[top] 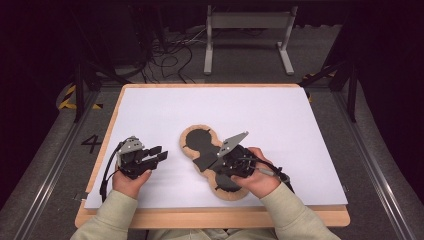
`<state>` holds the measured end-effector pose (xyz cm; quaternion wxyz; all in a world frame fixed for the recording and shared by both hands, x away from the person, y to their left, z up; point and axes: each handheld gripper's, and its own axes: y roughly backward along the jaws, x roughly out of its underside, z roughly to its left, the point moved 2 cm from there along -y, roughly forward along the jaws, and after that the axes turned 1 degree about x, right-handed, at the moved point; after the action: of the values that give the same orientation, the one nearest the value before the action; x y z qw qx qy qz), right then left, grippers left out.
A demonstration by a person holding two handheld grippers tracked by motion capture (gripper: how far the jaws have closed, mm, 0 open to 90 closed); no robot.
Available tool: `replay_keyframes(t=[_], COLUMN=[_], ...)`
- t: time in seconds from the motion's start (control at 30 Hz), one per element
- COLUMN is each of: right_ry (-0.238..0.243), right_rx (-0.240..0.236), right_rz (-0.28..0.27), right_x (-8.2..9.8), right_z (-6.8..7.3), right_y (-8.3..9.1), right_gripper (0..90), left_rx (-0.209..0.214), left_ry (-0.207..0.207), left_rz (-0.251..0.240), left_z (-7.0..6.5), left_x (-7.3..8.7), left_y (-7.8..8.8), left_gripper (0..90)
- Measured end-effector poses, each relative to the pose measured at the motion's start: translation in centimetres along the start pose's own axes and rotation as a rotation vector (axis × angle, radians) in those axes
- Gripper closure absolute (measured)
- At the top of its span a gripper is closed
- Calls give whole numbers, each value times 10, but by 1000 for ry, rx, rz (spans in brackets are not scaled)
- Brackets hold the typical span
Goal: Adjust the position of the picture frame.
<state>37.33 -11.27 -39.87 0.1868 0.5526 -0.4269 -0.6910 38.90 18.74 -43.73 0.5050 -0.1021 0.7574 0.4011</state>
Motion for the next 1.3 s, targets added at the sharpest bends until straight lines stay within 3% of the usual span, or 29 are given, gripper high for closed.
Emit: replay_keyframes(t=[0.27, 0.47, 0.6, 0.67, 0.73, 0.97, 1.3], right_ry=[35, 56, 56, 67, 78, 59, -29], right_rx=[-41, -59, -50, -12, -8, 1, 55], right_rz=[26, 80, 117, 142, 143, 168, 177], right_x=[0, 5, 8, 9, 10, 17, 42], right_z=[18, 32, 35, 35, 36, 28, 4], right_y=[-14, -38, -47, -50, -50, -42, -20], right_gripper=[900, 900, 900, 900, 900, 900, 900], left_rx=[7, 9, 10, 11, 10, 17, 23], left_ry=[7, 8, 5, 7, 8, 14, 9], left_rz=[12, 16, 17, 18, 16, 11, 17], left_z=[0, 1, 2, 2, 2, 3, 3], left_x=[1, 1, 1, 1, 1, 0, -3], left_y=[-2, -3, -4, -4, -4, -6, -11], left_gripper=[637, 635, 634, 634, 634, 634, 635])
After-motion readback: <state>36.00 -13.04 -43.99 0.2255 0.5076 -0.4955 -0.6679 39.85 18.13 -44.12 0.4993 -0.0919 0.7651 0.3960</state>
